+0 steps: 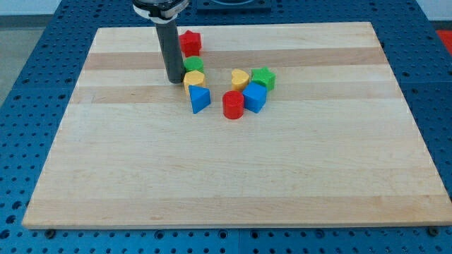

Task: Push the red star towards the yellow heart

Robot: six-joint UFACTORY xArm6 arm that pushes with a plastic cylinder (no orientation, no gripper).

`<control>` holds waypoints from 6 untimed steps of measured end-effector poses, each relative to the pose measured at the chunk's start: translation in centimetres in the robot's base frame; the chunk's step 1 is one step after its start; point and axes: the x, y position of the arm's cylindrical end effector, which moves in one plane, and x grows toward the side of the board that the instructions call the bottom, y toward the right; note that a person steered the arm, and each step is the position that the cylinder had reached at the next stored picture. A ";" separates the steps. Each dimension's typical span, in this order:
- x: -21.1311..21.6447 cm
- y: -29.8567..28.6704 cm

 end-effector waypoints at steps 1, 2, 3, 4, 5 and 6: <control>0.0 0.6; -0.2 0.6; -3.4 -1.0; -7.3 -1.8; -10.9 -2.0; -11.7 -0.5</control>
